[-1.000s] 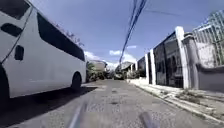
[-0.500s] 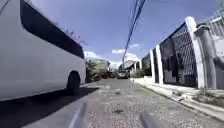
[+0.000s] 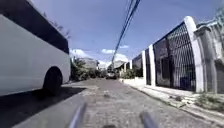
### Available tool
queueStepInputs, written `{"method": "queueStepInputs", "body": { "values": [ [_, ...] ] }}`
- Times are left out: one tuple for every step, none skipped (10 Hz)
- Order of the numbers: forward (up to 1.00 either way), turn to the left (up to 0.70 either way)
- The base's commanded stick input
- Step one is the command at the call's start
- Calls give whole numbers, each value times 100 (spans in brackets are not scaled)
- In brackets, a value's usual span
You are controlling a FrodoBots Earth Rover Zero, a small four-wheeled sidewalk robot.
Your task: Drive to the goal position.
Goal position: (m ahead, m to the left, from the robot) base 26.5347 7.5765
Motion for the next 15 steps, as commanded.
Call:
{"method": "queueStepInputs", "body": {
  "values": [
    [100,0],
    [100,0],
    [100,0],
    [100,0],
    [100,-8],
    [100,-24],
    [100,-39],
    [100,-39],
    [100,-35],
    [100,0],
    [100,0],
    [100,0],
    [100,0],
    [100,-5],
    [100,-27]
  ]
}}
